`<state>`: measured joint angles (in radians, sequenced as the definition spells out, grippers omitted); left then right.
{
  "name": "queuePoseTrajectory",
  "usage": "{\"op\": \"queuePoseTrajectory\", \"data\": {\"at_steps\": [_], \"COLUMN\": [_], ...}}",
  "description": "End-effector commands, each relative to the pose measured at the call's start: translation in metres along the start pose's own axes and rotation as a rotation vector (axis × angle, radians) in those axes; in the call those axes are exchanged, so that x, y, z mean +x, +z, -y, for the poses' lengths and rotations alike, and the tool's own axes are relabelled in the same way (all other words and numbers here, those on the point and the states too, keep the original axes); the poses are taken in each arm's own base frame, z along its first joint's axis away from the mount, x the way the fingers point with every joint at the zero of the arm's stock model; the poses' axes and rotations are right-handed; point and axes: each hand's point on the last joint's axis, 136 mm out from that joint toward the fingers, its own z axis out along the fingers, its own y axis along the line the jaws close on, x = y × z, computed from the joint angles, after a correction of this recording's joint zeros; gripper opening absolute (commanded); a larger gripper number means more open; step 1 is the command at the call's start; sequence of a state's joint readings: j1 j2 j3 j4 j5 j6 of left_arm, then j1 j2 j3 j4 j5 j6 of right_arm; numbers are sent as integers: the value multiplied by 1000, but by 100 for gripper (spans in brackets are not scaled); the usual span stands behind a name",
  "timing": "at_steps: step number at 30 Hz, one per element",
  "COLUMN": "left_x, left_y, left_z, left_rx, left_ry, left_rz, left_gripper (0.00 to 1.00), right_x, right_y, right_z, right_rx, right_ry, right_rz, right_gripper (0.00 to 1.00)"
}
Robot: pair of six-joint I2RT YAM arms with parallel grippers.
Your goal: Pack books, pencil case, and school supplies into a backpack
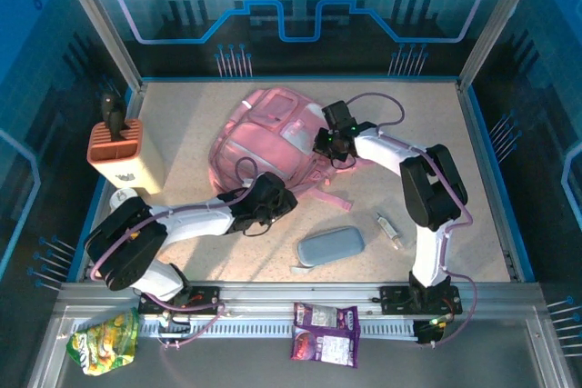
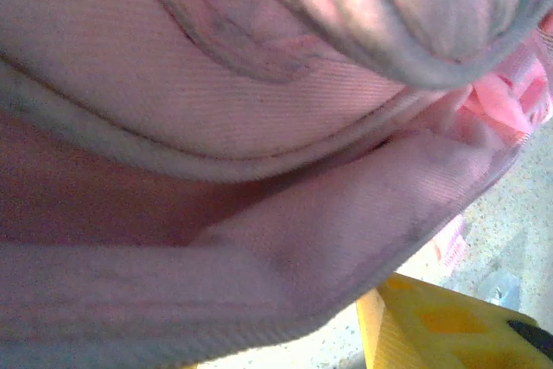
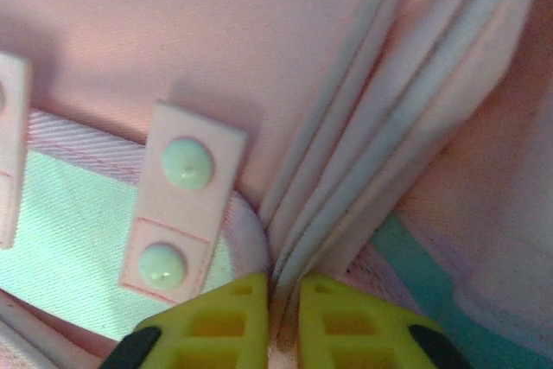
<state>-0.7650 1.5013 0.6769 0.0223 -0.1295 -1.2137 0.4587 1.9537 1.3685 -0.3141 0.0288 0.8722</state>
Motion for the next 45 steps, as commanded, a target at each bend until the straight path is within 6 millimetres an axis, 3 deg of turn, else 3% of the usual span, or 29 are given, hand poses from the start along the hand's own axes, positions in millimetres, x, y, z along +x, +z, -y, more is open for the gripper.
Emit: {"op": "queuePoseTrajectory", "data": {"at_steps": [1, 6, 11, 15, 22, 24, 29, 33, 38, 42, 45], "left_x": [-2, -15, -42, -71, -133, -141, -140, -127, -109, -99, -97], "left_y": [6, 7, 4, -1, -13, -15, -41, -56, -64, -57, -41], "left_z": [-23, -40, -56, -57, -46, -45, -42, -36, -11, 14, 28], "left_rx": [-67, -103, -143, -152, -182, -208, -178, -118, -36, 35, 58], "left_ry": [-5, -16, -19, -1, 123, 147, 128, 102, 106, 93, 67], "left_rz": [-6, 3, 29, 75, 198, 188, 216, 201, 178, 173, 145], "left_gripper": [48, 45, 41, 41, 50, 52, 53, 55, 56, 56, 55], "right_x": [5, -1, -3, 0, -8, -5, -1, 10, 15, 17, 15], "right_y": [-7, -26, -52, -68, -111, -117, -114, -100, -85, -76, -72], "right_z": [-11, -27, -32, -39, -76, -80, -71, -48, -32, -29, -43], "right_rx": [-38, -137, -236, -320, -572, -531, -484, -329, -211, -141, -181], "right_ry": [-14, -1, 46, 90, 222, 193, 186, 47, -212, -386, -505], "right_rz": [5, 14, 32, 13, 55, 93, 130, 122, 115, 84, 83], "right_gripper": [4, 0, 0, 0, 0, 0, 0, 1, 32, 45, 52]}}
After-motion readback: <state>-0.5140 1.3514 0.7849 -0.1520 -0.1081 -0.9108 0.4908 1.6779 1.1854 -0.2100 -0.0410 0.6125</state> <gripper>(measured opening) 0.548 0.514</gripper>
